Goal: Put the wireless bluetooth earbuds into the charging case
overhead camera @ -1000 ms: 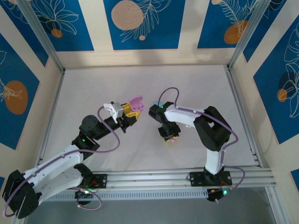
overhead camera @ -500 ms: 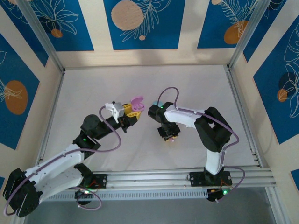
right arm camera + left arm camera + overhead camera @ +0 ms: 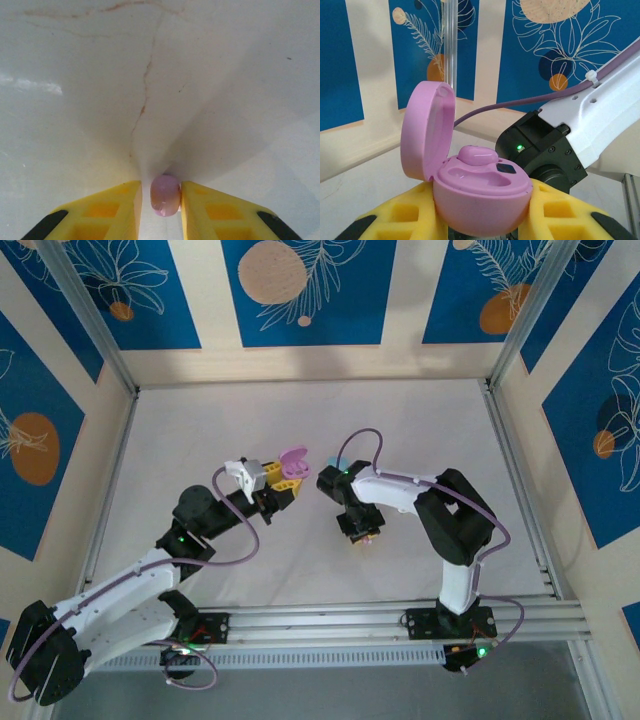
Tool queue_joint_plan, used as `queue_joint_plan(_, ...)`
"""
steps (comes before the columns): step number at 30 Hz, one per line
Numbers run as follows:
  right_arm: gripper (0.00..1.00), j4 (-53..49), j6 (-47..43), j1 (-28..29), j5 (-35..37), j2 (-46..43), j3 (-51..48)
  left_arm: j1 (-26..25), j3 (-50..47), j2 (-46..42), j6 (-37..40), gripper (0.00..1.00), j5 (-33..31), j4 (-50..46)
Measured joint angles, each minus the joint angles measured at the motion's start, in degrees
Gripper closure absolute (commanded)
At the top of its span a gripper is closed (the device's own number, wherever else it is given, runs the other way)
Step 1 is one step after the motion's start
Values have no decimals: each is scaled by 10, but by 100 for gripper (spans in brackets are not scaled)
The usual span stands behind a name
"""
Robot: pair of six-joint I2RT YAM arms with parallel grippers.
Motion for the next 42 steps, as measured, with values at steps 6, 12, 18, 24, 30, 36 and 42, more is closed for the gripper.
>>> queue_joint_plan(6,73,6,0,-6,-3,0,-9,0,0,0,0,77,0,0)
queue_joint_plan(12,74,16,-6,-25,-33,-5,-18,0,0,0,0,77,0,0)
queue_joint_plan(18,77,26,-9,-38,-55,-15,-27,0,0,0,0,78,0,0)
queue_joint_plan(24,79,32,-9,-53,-68,-25,-37,0,0,0,0,77,0,0)
queue_joint_plan(30,77,44,-6,-91,-99,-43,-55,0,0,0,0,77,0,0)
queue_joint_plan(36,73,62,0,-145,-134,-45,-67,0,0,0,0,77,0,0)
queue_joint_plan(42,69,64,-26,-142,-135,-46,-67,0,0,0,0,77,0,0)
